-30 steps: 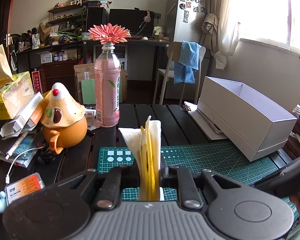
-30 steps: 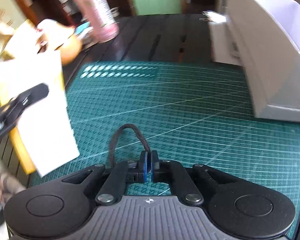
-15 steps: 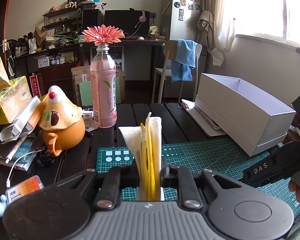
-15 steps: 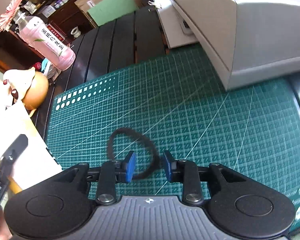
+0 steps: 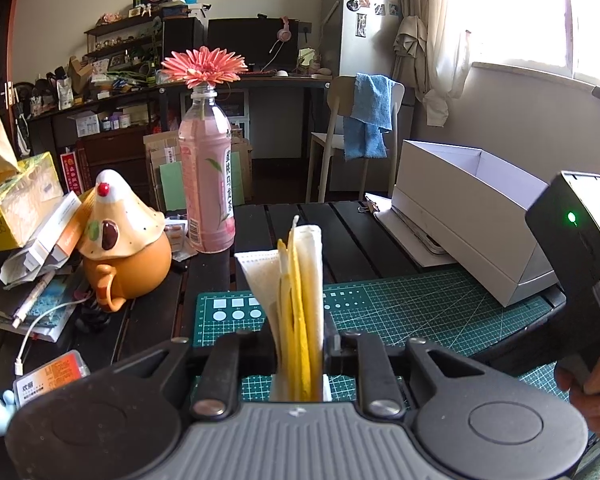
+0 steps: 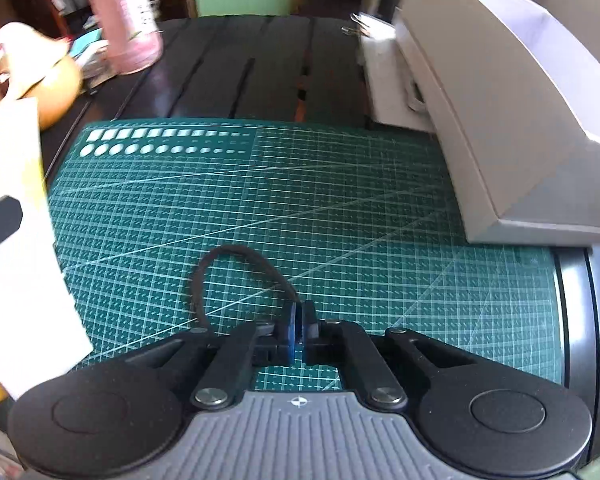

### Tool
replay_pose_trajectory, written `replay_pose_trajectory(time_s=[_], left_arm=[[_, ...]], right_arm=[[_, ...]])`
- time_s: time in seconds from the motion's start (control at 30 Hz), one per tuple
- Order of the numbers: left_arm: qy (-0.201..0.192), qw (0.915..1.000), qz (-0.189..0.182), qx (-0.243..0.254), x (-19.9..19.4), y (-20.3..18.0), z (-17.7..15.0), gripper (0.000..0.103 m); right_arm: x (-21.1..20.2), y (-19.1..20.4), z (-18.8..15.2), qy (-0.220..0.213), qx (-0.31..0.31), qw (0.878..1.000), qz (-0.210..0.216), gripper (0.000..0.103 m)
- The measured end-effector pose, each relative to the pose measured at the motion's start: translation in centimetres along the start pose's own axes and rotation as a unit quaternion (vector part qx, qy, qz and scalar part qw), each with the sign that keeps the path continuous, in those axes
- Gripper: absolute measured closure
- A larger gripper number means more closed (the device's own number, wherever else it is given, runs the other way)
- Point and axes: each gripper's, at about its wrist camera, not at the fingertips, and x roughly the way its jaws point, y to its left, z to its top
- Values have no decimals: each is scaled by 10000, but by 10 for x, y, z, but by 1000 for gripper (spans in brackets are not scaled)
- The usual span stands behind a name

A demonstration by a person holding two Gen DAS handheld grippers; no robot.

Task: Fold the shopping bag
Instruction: 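Bring the cord loop over the bag held upright in the left gripper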

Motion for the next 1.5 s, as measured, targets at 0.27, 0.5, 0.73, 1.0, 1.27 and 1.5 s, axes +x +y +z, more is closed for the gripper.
replay_pose_trajectory(time_s=[0.27,0.5,0.73,1.0,1.27,1.5], left_arm=[[47,9999,-142,77,1,11,2,87],[-149,9973,-256,669,-6,-8,-2,87],[-501,9881,-74,1455,-14,-35,-13,88],[-870,9695,279,2274,-18,-58,-25,88],[-1097,9483,341,2960,-17,-75,-39,88],[-1136,9393,255,3227,-17,-82,-44,88]], right_arm=[[-59,-60,20,-1080,532,9741,1912,101],[-136,-77,9,-2410,-84,9002,3627,101],[-153,-48,6,-2398,-1053,8891,3752,101],[-143,-29,9,-2239,-1449,9158,3002,101],[-134,9,-10,-2614,-2571,9197,1402,100],[-136,27,-26,-3079,-3601,8794,473,100]])
